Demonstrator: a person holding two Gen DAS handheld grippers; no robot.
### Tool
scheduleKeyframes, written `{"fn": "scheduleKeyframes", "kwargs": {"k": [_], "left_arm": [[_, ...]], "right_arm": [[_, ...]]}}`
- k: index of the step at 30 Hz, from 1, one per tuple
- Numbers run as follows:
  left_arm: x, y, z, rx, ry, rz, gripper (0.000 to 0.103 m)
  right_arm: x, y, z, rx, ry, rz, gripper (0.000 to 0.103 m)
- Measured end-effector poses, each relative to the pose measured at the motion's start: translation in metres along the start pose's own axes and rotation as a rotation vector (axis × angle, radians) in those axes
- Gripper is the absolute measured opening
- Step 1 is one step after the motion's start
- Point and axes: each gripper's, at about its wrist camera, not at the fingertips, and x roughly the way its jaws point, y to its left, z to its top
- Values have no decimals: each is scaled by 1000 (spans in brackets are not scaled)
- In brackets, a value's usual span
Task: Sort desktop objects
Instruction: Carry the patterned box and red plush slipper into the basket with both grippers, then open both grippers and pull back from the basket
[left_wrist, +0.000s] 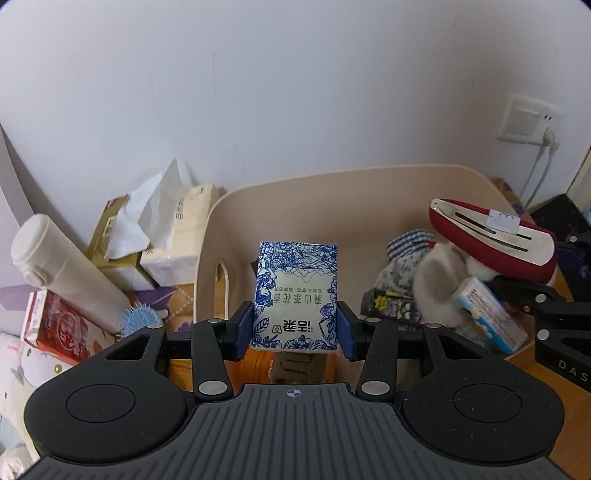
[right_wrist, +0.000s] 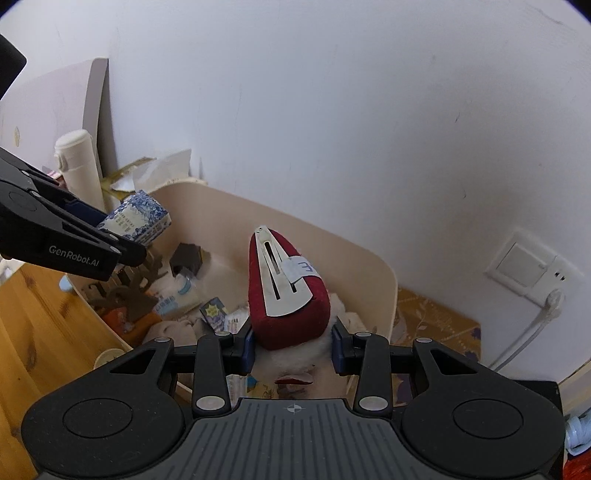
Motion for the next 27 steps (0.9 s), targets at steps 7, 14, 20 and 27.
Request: {"fn": "scheduleKeyframes", "kwargs": {"k": [7, 14, 20, 27], "left_arm": [[12, 0, -2, -7, 7, 2, 49], [9, -5, -4, -2, 0, 6, 64], [2, -5, -9, -8, -10, 8, 70], [-28, 8, -21, -24, -30, -5, 74]], "right_arm": [[13, -2, -3, 4, 20, -1, 37], [10, -2, -4, 20, 18, -3, 50], [-1, -1, -7, 29, 3, -15, 61], [-24, 7, -12, 38, -25, -36, 71]]}}
